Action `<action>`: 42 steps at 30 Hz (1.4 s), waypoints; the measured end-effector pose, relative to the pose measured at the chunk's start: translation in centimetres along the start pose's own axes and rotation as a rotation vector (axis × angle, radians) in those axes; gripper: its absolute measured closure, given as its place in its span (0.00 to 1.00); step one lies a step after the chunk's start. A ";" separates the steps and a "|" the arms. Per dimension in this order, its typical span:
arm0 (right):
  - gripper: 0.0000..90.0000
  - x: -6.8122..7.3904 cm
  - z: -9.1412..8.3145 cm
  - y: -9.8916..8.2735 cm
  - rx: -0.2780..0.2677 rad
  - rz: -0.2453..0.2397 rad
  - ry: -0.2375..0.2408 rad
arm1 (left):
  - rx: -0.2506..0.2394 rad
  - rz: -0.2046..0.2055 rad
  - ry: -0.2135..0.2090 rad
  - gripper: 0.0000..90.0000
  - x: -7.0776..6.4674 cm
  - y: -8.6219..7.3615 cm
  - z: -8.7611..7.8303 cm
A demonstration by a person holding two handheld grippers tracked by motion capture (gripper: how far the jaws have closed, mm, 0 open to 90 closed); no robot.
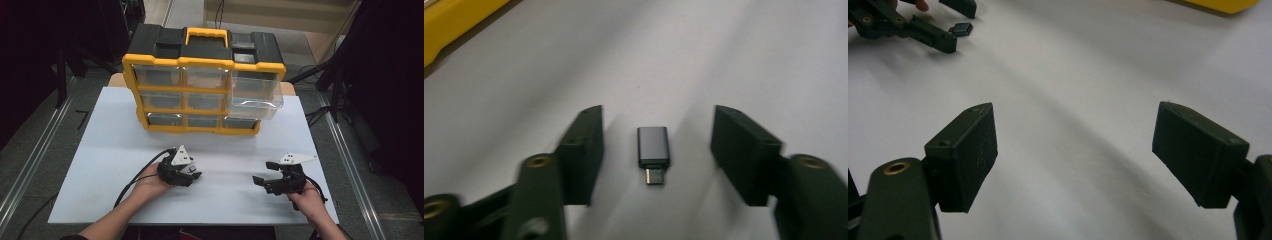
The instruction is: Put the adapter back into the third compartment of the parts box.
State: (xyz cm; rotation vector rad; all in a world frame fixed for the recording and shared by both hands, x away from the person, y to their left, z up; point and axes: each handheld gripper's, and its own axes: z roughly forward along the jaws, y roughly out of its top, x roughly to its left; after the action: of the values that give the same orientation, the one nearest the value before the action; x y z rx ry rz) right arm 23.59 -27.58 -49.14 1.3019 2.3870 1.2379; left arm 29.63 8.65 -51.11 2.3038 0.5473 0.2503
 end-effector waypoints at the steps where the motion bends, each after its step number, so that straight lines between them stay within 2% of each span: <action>1: 0.18 0.0 0.0 0.0 0.000 0.000 0.000 | -0.003 -0.012 0.001 0.56 0.0 0.0 0.0; 2: 0.18 0.0 0.0 0.1 -0.005 0.005 0.001 | -0.007 -0.023 0.009 0.66 0.0 0.0 0.0; 3: 0.18 0.0 0.0 0.1 -0.005 0.005 0.001 | -0.006 -0.035 0.015 0.66 0.1 0.0 -0.1; 4: 0.18 0.1 0.0 0.1 -0.008 0.008 -0.004 | -0.010 -0.041 0.018 0.75 0.3 -0.1 -0.1; 5: 0.18 0.1 0.0 0.1 -0.008 0.008 -0.004 | -0.016 -0.052 0.019 0.75 0.5 -0.1 -0.1; 7: 0.18 0.3 0.1 0.1 0.001 -0.009 -0.003 | -0.014 -0.065 0.021 0.86 0.7 -0.1 -0.1; 10: 0.18 0.2 0.1 0.0 0.006 -0.020 -0.004 | -0.016 -0.085 0.001 0.86 1.0 -0.2 -0.2; 12: 0.18 0.2 0.0 0.0 -0.003 -0.007 0.001 | -0.014 -0.098 -0.015 0.86 1.3 -0.1 -0.2; 18: 0.18 0.1 0.0 0.1 -0.003 -0.011 0.007 | -0.011 -0.188 -0.091 0.86 2.5 0.0 -0.2; 22: 0.18 0.1 0.1 0.1 -0.008 -0.012 0.012 | 0.005 -0.193 -0.101 0.86 2.7 0.2 -0.2; 25: 0.18 -0.1 0.2 0.2 -0.013 0.006 0.024 | 0.008 -0.221 -0.118 0.86 3.0 0.3 -0.2; 29: 0.18 0.0 0.1 0.1 -0.012 -0.004 0.029 | 0.027 -0.216 -0.130 0.86 3.1 0.7 -0.3; 31: 0.18 0.0 0.0 0.2 -0.022 0.003 0.033 | 0.004 -0.210 -0.165 0.86 2.9 1.4 -0.8; 35: 0.19 -0.1 0.1 0.1 -0.010 0.001 0.025 | 0.005 -0.180 -0.192 0.86 2.5 2.2 -1.5; 39: 0.19 0.1 -0.2 0.2 -0.026 -0.012 0.031 | -0.003 -0.150 -0.196 0.86 2.5 3.0 -2.2; 42: 0.19 0.1 -0.2 0.2 -0.025 -0.008 0.033 | -0.024 -0.160 -0.216 0.86 2.8 3.4 -2.8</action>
State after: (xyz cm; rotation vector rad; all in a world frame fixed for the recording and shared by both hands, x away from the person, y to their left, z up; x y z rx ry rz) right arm 23.55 -27.63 -48.86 1.2733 2.3882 1.2925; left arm 32.24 9.49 -46.70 2.2150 0.6096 -0.0681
